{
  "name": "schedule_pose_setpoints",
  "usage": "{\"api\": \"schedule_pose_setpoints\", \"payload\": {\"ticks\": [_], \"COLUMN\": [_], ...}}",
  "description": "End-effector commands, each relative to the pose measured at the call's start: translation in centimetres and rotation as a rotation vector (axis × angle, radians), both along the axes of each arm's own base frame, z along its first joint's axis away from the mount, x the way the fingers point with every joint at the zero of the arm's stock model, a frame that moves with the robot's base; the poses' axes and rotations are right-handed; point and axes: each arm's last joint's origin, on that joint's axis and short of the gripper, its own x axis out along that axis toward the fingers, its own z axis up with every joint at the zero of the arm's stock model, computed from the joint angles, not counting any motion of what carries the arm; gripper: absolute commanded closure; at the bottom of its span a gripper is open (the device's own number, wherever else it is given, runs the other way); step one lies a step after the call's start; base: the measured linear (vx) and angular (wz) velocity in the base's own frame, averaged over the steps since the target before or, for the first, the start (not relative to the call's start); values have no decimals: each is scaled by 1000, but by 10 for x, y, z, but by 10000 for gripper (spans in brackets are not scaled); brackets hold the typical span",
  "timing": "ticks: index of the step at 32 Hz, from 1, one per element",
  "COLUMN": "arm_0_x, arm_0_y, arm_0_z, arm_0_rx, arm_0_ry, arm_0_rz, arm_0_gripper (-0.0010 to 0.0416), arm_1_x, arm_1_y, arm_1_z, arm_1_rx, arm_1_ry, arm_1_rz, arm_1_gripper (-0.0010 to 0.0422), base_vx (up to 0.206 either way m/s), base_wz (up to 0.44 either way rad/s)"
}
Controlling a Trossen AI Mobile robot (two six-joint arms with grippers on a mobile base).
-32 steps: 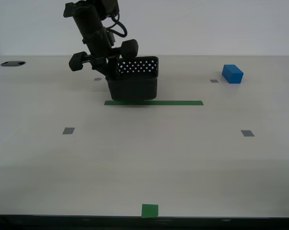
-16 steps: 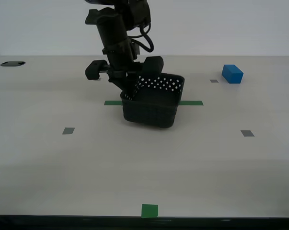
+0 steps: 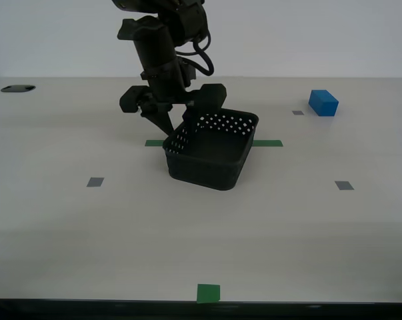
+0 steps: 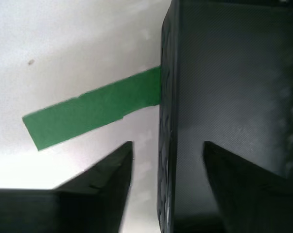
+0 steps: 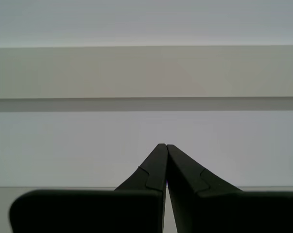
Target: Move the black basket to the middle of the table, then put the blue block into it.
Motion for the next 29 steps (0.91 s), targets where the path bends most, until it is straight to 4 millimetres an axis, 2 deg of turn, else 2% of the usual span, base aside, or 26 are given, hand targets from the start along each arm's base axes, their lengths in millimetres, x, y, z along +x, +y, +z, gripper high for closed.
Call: {"api": "schedule_pose_setpoints", "payload": {"ticks": [1,4,7,8,9,13,17,20,25,26,27,29], "arm_0_x": [0,0,0,0,0,0,0,0,0,0,0,1], "arm_0_y": [0,0,0,0,0,0,0,0,0,0,0,0], "arm_0_z": [1,1,1,1,1,0,0,0,-2,-2,-2,-1], "arm_0_rx": [1,1,1,1,1,1,1,1,-2,-2,-2,-5], "arm_0_ry": [-4,-4,-5,-5,-5,-1,0,0,19,19,19,35], "arm_0_rz": [0,0,0,0,0,0,0,0,0,0,0,0], "arm_0_gripper": [405,405,405,405,405,405,405,405,405,405,405,404], "arm_1_x": [7,14,21,26,29,50,72,87,103,108,109,113], "arm_1_y": [-4,-8,-11,-11,-11,-2,21,43,83,100,105,126], "arm_1_z": [11,25,48,68,74,117,149,163,164,163,163,161], "arm_1_rx": [-22,-46,-87,-118,-128,-169,-144,-96,-35,-18,-12,20], "arm_1_ry": [-28,-61,-108,-163,-178,-280,-387,-454,-472,-460,-456,-437], "arm_1_rz": [1,-2,-5,-4,0,7,46,80,180,215,221,242], "arm_1_gripper": [132,104,104,117,121,161,204,236,271,278,280,285], "base_vx": [0,0,0,0,0,0,0,0,0,0,0,0], "base_wz": [0,0,0,0,0,0,0,0,0,0,0,0]}}
